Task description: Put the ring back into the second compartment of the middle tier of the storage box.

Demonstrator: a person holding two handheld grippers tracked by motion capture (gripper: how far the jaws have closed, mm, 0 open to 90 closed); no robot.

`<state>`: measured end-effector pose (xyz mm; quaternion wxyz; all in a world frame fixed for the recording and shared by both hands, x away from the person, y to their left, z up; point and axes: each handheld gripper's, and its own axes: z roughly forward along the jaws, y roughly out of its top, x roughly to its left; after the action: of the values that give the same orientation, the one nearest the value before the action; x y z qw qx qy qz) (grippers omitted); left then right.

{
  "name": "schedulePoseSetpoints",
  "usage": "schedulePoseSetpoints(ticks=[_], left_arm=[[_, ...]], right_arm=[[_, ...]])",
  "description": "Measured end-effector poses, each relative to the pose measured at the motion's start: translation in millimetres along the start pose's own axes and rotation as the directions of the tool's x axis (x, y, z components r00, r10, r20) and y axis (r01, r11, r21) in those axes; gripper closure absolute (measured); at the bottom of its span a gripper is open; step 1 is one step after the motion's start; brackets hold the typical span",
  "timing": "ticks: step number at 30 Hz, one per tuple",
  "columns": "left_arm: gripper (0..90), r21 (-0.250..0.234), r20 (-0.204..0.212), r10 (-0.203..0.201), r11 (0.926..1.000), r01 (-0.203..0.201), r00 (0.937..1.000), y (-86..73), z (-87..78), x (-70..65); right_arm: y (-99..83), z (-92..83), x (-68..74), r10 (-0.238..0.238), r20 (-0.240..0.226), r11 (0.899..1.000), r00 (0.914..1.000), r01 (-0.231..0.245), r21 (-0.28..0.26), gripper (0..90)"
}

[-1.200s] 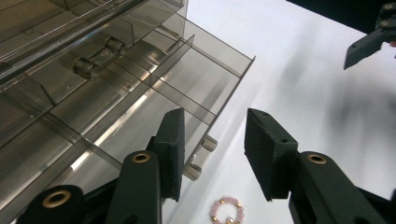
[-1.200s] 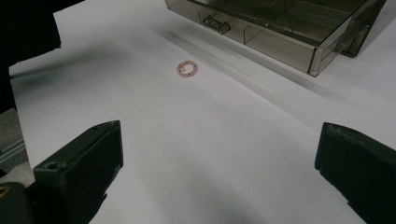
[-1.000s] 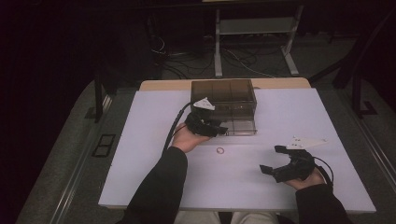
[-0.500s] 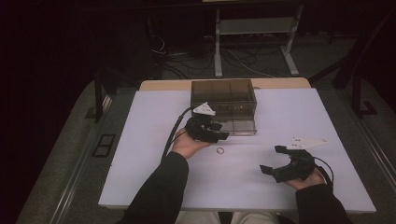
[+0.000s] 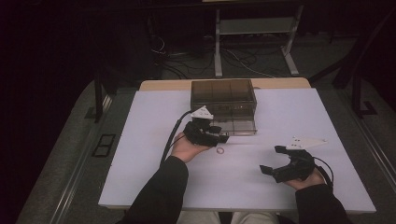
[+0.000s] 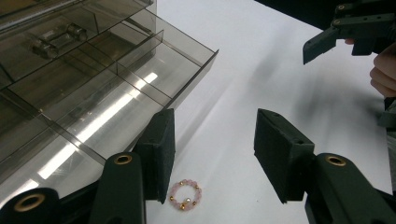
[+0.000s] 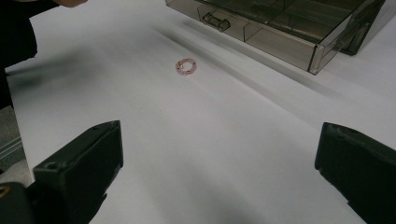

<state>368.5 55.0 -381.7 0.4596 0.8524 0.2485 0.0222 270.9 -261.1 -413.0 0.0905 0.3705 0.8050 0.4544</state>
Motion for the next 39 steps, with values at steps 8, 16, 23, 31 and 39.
schedulePoseSetpoints(ticks=[8,16,23,31,39], left_arm=[[47.3,-0.005,0.002,-0.002,1.0,0.002,1.0,-9.2,0.9,-1.5],[46.6,-0.002,-0.001,-0.005,1.0,0.005,1.0,-18.7,6.5,-4.8],[46.4,0.008,-0.006,-0.012,0.9999,0.012,0.9999,-23.4,11.3,-5.5],[46.4,0.031,-0.025,-0.006,0.9995,0.007,0.9997,-27.2,17.7,-5.1],[49.9,0.062,-0.029,-0.004,0.998,0.005,0.9996,-35.1,26.2,-4.0]], right_arm=[[-0.1,0.8,-0.3,-0.008,0.001,1.0,1.0,0.008,0.001,0.4],[0.0,1.2,0.3,-0.009,0.0,1.0,1.0,0.009,0.007,0.5],[-0.1,1.6,0.4,-0.011,0.0,1.0,0.9999,0.011,0.011,0.4],[-0.1,2.0,0.7,-0.014,-0.002,1.0,0.9999,0.014,0.014,0.4],[-0.2,2.5,1.2,-0.012,-0.003,1.0,0.9999,0.012,0.018,0.4]])
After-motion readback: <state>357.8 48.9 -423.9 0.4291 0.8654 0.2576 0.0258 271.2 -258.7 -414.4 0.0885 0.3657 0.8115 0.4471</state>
